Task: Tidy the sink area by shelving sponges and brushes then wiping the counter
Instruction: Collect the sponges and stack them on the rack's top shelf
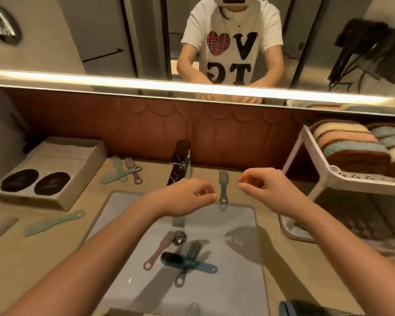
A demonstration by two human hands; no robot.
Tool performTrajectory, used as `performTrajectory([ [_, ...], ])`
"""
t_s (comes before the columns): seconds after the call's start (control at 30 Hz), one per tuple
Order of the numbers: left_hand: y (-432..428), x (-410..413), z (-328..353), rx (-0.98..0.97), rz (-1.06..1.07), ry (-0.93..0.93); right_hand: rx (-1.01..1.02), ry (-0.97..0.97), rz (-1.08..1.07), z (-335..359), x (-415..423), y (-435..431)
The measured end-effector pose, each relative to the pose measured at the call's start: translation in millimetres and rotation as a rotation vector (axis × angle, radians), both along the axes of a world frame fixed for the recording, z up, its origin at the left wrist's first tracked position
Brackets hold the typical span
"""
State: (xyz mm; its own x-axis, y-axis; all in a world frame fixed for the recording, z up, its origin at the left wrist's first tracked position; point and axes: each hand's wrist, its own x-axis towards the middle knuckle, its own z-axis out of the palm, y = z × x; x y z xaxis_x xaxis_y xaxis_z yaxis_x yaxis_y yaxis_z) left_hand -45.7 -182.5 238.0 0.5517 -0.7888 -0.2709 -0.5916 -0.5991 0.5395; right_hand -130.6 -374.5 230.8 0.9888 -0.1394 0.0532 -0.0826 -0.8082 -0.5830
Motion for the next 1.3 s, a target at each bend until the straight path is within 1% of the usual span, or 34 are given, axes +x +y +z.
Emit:
performTrajectory([
  [0.1, 48.3, 12.6, -28.8, 0.044, 0.093, 0.055, -0.010, 0.061, 0.060, -24.5, 20.8, 39.4],
  [0.23, 112.8, 24.8, -63.2, 0.093, 0.295, 0.084, 0.019, 0.172, 0.145, -57.8, 42.5, 92.9],
  [0.3, 148.1, 26.6, -79.6, 0.081, 0.396, 0.117, 0.052, 0.229, 0.189, -75.7, 54.8, 123.5],
  [0.43, 202.7, 24.5, -106.1, 0.055, 0.552, 0.146, 0.097, 0.277, 0.237, -105.8, 73.2, 178.2],
  [0.47, 237.1, 24.8, -115.1, 0.067, 0.615, 0.157, 0.121, 0.311, 0.279, -120.5, 84.8, 212.8],
  [0.53, 246.8, 26.2, -126.5, 0.066, 0.665, 0.141, 0.134, 0.346, 0.285, -124.8, 84.6, 224.2],
  [0.57, 277.2, 27.7, -134.5, 0.083, 0.743, 0.138, 0.154, 0.375, 0.328, -137.5, 95.2, 252.8],
  [0.63, 288.2, 27.2, -145.1, 0.086, 0.807, 0.098, 0.142, 0.383, 0.316, -142.8, 95.4, 261.1],
  [0.67, 299.4, 26.7, -148.4, 0.101, 0.854, 0.056, 0.136, 0.397, 0.328, -147.3, 97.8, 269.2],
  [0.73, 324.6, 27.0, -157.0, 0.152, 0.928, -0.088, 0.125, 0.418, 0.346, -155.5, 102.1, 287.0],
  [0.8, 364.0, 28.6, -167.0, 0.215, 1.019, -0.186, 0.133, 0.451, 0.385, -164.6, 108.8, 314.1],
  [0.93, 429.2, 37.7, -188.1, 0.272, 1.161, -0.271, 0.119, 0.489, 0.414, -174.3, 117.9, 350.5],
  [1.07, 478.8, 52.6, -194.2, 0.229, 1.367, -0.270, 0.090, 0.526, 0.463, -179.6, 125.2, 379.9],
  [1.17, 500.4, 64.7, -198.0, 0.185, 1.484, -0.222, 0.083, 0.534, 0.478, -179.3, 128.4, 391.5],
  [1.3, 513.6, 76.8, -202.6, 0.199, 1.551, -0.183, 0.090, 0.532, 0.494, -177.3, 131.7, 400.5],
])
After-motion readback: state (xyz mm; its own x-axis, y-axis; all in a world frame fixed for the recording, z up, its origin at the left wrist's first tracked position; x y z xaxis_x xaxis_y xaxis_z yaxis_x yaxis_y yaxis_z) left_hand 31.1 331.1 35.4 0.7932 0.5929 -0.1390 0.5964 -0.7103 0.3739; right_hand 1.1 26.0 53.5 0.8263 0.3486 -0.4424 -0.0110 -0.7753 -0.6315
